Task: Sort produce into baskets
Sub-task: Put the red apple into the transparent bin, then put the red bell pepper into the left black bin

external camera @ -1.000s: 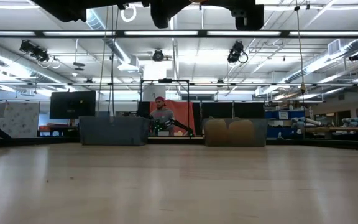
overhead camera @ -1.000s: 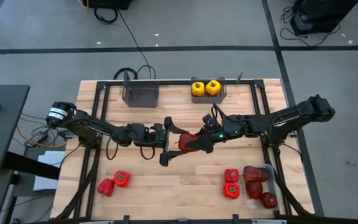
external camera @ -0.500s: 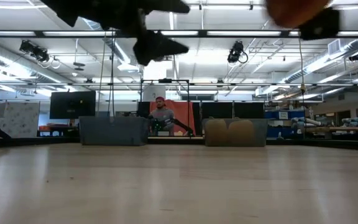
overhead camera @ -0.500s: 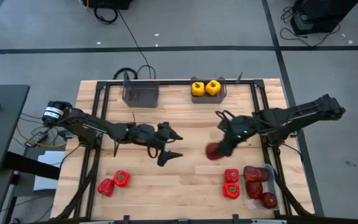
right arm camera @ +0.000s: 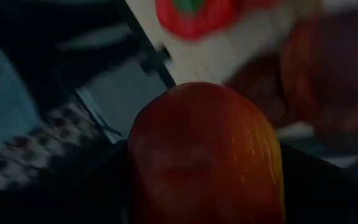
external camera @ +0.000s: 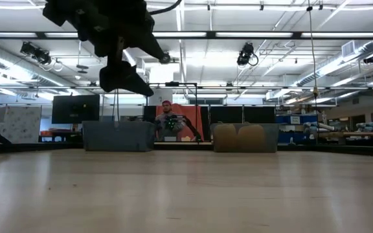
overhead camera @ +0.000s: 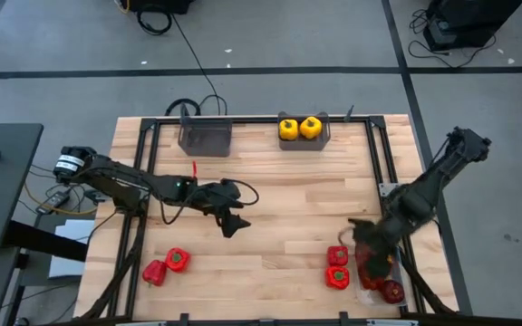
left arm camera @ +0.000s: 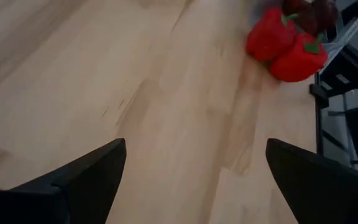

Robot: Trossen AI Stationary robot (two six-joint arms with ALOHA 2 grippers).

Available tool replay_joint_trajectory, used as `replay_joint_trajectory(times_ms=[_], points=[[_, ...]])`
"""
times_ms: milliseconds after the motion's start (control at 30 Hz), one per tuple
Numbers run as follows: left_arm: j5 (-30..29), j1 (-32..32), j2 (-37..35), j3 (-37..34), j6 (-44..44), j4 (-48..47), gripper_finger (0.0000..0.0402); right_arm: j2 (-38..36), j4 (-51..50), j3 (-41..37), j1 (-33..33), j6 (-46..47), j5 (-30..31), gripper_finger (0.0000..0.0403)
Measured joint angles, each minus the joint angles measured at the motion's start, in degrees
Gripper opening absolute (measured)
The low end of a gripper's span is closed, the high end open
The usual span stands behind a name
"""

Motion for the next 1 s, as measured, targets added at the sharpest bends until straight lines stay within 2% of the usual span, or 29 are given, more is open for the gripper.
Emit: replay_joint_trajectory(times_ms=[100, 200, 433, 567, 667, 767, 900, 1000], points=[[0.08, 0.02, 0.02, 0.00, -1.27, -1.41, 0.0392, 3.03, -0.22, 0.00, 4.94, 0.66, -0.08, 0.0388], [0.08, 0.04, 0.00, 0.00, -1.33, -1.61, 0.0392, 6.19, -2.59, 0.00, 7.42, 1.08, 1.32, 0.0387], [0.37, 0.15, 0.02, 0.00, -0.85, -1.80, 0.0392, 8.87, -4.40, 0.13, 8.16, 0.86, 3.12, 0.0389], [4.37, 0.15, 0.02, 0.00, 0.14, -2.33, 0.0392, 7.73, -4.60, 0.62, 8.16, 3.40, 3.52, 0.0393], [5.73, 0.10, 0.02, 0.00, -0.25, -5.60, 0.0392, 6.45, -4.30, 3.67, 8.16, 3.53, 6.08, 0.0392], [4.39, 0.11, 0.02, 0.00, -2.32, -10.37, 0.0392, 5.56, -10.24, 7.36, 8.16, 3.53, 7.81, 0.0385], [3.24, 0.15, 0.02, 0.00, -2.81, -12.29, 0.0392, 5.67, -25.67, 11.87, 8.16, 3.67, 7.88, 0.0370], [4.01, -0.03, -0.04, 0.00, -3.09, -12.31, 0.0392, 5.38, -29.26, 14.46, 8.16, 3.56, 10.36, 0.0364]])
